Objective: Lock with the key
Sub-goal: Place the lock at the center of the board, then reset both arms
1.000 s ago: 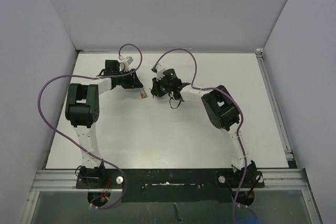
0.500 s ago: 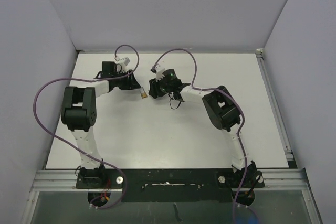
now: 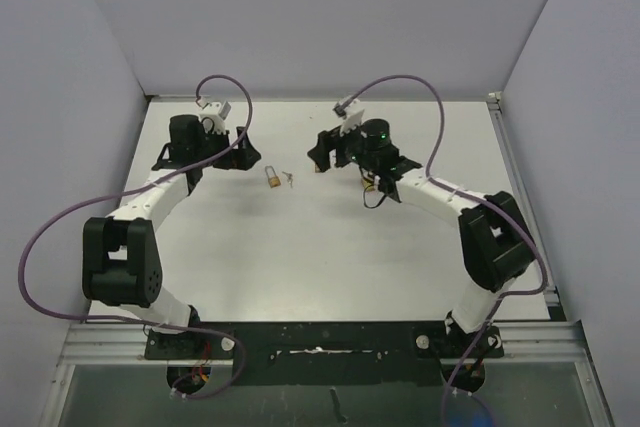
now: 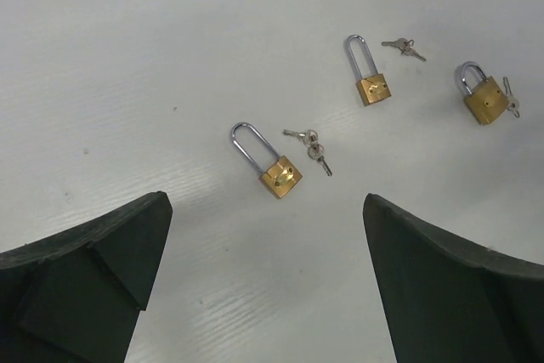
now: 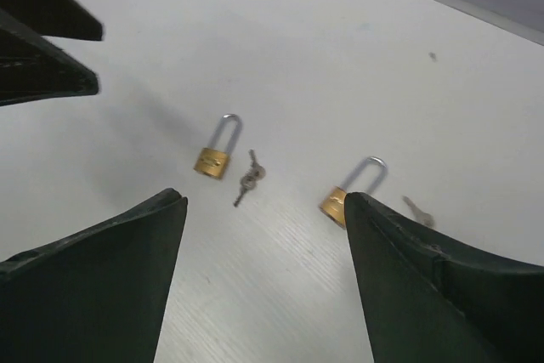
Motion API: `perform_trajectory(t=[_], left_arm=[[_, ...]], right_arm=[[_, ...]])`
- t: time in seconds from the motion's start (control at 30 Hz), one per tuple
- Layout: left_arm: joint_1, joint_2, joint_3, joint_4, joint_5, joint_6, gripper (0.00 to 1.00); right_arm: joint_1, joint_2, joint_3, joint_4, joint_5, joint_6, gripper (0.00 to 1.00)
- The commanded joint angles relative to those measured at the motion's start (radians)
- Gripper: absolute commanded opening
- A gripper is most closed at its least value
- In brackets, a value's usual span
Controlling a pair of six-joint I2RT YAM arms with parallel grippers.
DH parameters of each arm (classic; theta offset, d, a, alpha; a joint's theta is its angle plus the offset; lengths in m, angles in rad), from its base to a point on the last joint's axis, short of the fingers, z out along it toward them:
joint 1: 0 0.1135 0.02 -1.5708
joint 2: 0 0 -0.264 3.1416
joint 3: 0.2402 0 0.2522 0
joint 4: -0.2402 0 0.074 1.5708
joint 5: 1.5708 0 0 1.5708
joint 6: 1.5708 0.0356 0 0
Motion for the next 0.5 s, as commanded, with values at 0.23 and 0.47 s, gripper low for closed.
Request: perform_trajectory(t=[0.23, 0.47], left_arm=[[-0.001, -0.302, -0.185, 0.064, -0.249, 0.023, 0.98], [-0.105, -0.425, -0.293, 0.185, -0.543, 0.041, 0.98]], right_arm=[[-0.448, -0.399, -0.459, 0.175, 0.037, 0.180, 0.88], [-0.617, -0.594, -0.604, 0.106, 0.096, 0.180, 0.94]])
